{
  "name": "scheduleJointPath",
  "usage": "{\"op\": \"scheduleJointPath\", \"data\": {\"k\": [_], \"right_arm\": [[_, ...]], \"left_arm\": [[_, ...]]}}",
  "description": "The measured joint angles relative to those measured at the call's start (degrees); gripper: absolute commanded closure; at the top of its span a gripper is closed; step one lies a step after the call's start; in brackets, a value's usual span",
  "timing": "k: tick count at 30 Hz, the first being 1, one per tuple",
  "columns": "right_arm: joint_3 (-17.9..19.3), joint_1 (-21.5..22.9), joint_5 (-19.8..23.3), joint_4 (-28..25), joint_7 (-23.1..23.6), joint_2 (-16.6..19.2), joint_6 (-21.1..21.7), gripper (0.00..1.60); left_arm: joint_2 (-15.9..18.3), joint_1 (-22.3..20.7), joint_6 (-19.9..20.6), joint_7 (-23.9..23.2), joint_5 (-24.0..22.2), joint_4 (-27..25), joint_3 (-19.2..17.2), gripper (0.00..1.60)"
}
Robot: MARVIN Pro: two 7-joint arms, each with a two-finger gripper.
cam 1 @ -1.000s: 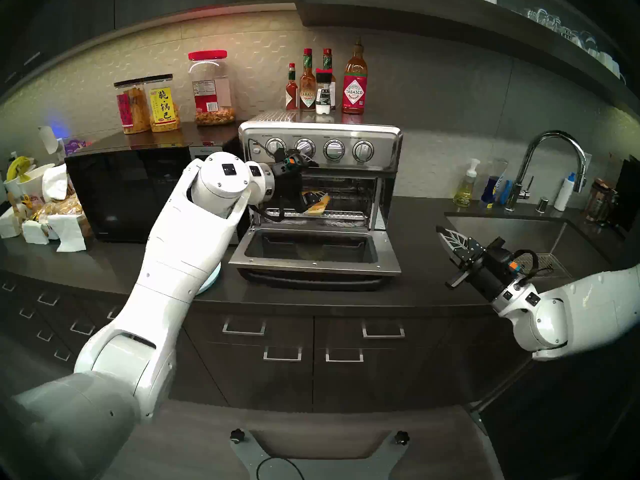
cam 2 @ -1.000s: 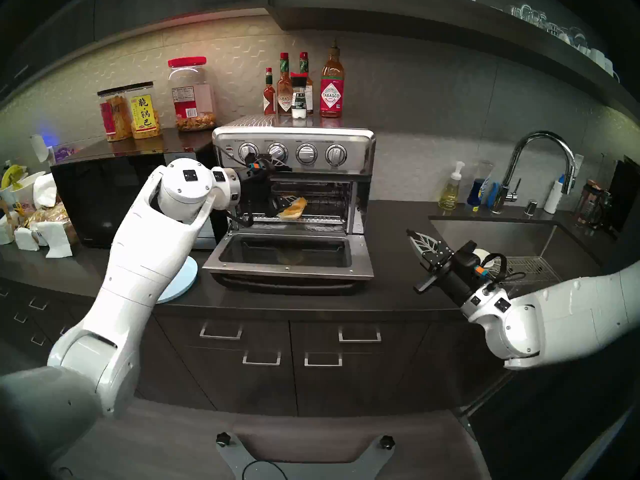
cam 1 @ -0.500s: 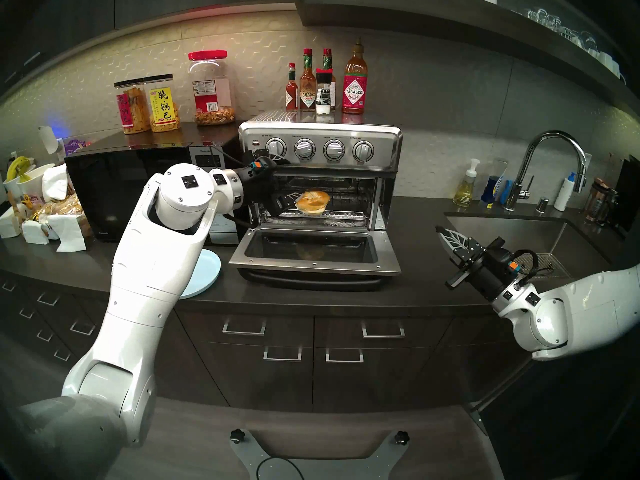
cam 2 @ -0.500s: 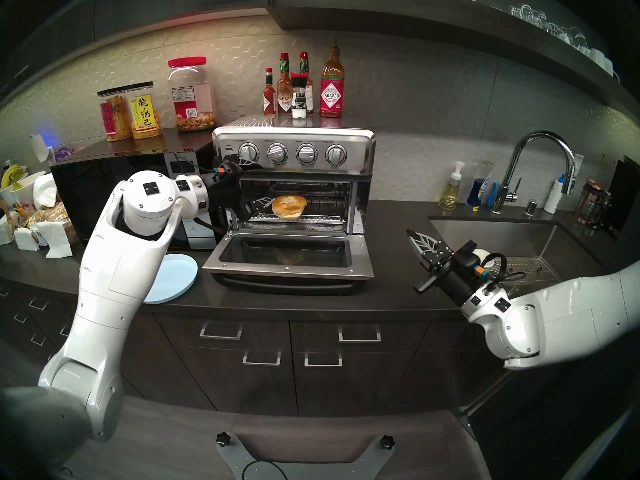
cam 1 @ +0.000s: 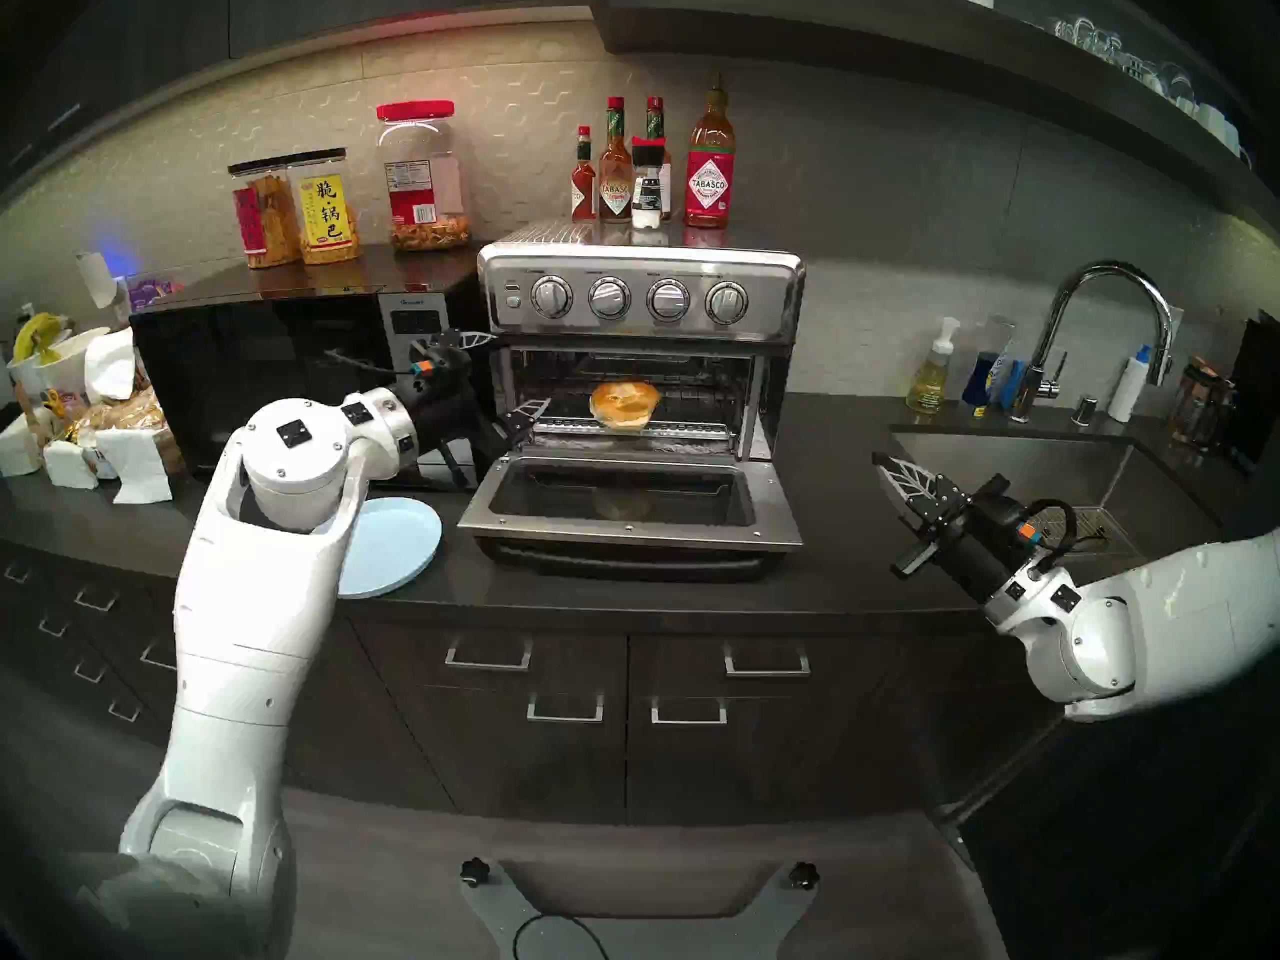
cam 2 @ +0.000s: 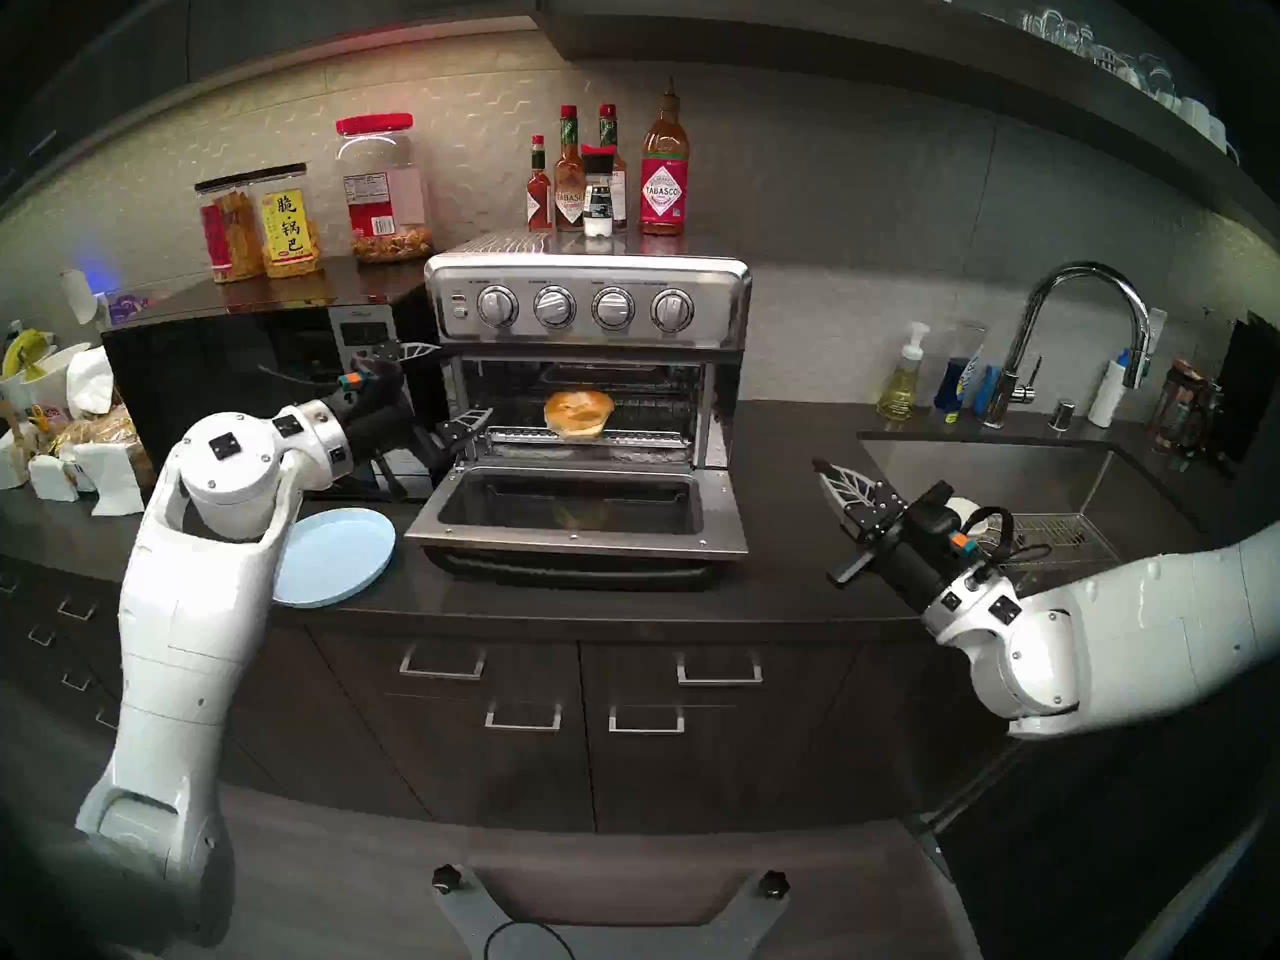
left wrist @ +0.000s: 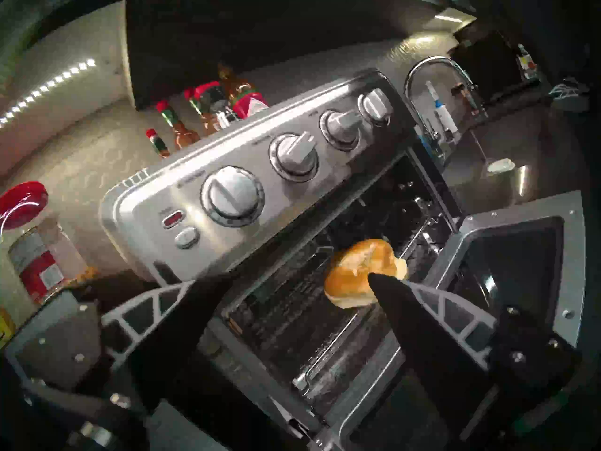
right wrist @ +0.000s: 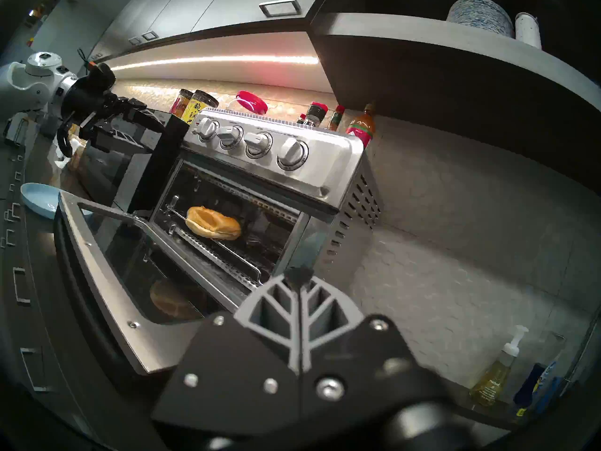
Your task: Open the oven and place the bagel inside on the rack
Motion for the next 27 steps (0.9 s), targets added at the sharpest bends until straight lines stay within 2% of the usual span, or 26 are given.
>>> {"op": "scheduleJointPath", "data": {"k": [1,9,14,19,24,27], "right_arm": [[0.0,0.0,0.0,0.0,0.0,0.0,0.0,1.6],[0.0,-0.02,0.0,0.0,0.0,0.0,0.0,1.6],[0.0,-0.02,0.0,0.01,0.0,0.0,0.0,1.6],[0.0,-0.03,0.0,0.01,0.0,0.0,0.0,1.6],[0.01,-0.03,0.0,0.0,0.0,0.0,0.0,1.6],[0.01,-0.02,0.0,0.0,0.0,0.0,0.0,1.6]], "left_arm": [[-0.44,1.36,-1.32,0.47,-1.19,-0.4,-1.85,0.0],[-2.14,7.32,-6.32,1.23,-3.78,-2.05,-9.58,0.0],[-3.2,10.46,-8.89,0.55,-4.04,-3.37,-13.24,0.0],[-5.43,14.81,-13.94,-0.96,-3.94,-5.0,-17.32,0.0],[-7.17,17.56,-18.5,-1.11,-4.59,-3.57,-18.56,0.0],[-8.08,17.84,-21.54,-0.98,-5.89,-0.02,-18.86,0.0]]}}
